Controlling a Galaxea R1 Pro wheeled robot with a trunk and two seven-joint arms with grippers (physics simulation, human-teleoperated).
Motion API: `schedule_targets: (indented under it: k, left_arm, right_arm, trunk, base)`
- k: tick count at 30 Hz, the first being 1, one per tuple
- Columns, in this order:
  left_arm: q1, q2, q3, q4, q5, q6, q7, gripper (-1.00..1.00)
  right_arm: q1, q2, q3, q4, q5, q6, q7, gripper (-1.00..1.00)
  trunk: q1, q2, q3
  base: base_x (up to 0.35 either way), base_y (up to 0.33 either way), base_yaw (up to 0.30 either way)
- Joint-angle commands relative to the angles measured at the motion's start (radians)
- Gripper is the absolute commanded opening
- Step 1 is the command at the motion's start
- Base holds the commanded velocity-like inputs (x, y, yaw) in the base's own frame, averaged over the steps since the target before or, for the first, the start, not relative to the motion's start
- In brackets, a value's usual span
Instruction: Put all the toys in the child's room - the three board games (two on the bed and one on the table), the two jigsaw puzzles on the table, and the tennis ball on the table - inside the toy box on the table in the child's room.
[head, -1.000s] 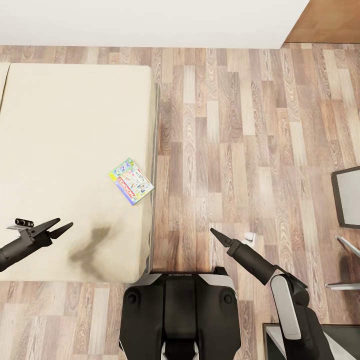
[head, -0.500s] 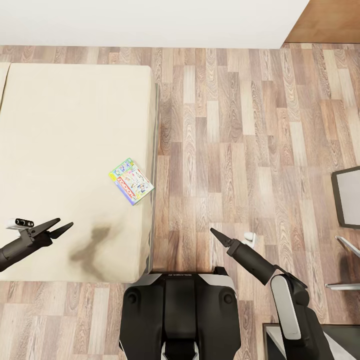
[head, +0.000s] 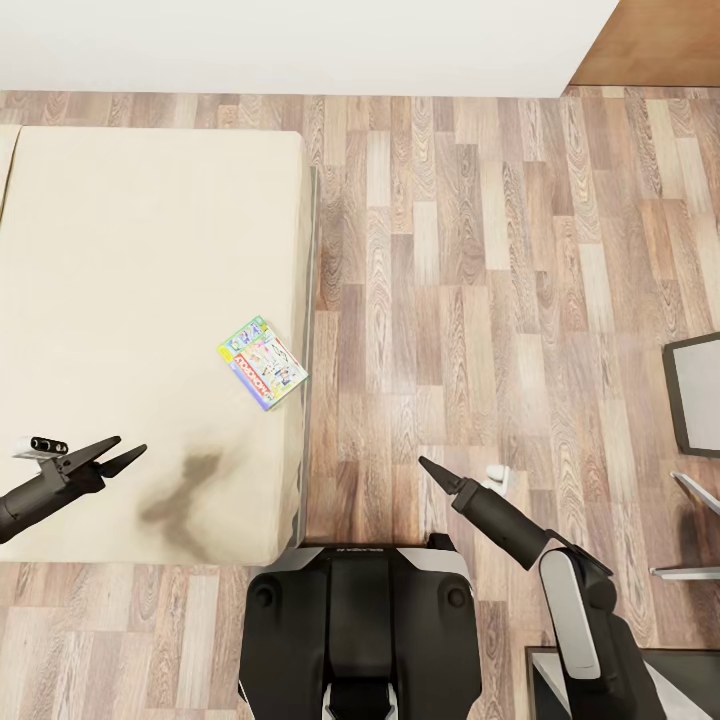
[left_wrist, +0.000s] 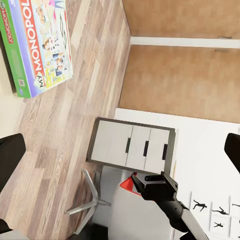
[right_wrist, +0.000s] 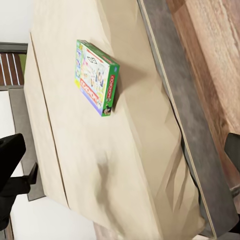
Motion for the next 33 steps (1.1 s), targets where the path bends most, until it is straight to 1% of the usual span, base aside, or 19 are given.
schedule_targets:
  k: [1, 17, 33]
  left_arm:
    - [0.0, 0.0, 0.0, 0.0, -0.001, 0.011, -0.004, 1.0]
    - [0.0, -0.001, 0.0, 0.0, 0.0, 0.011, -0.004, 1.0]
    - [0.0, -0.001, -0.001, 0.0, 0.001, 0.011, -0.004, 1.0]
  right_arm:
    - [0.0, 0.001, -0.002, 0.0, -0.003, 0.007, 0.002, 1.0]
    - [0.0, 0.001, 0.011, -0.001, -0.002, 0.006, 0.002, 1.0]
    - [0.0, 0.001, 0.012, 0.0, -0.002, 0.006, 0.002, 1.0]
  trunk:
    - [0.001, -0.002, -0.001]
    - [0.001, -0.002, 0.0]
    - [0.001, -0.002, 0.024]
  base:
    - [0.0, 0.0, 0.0]
    - [0.0, 0.0, 0.0]
    - [0.0, 0.0, 0.0]
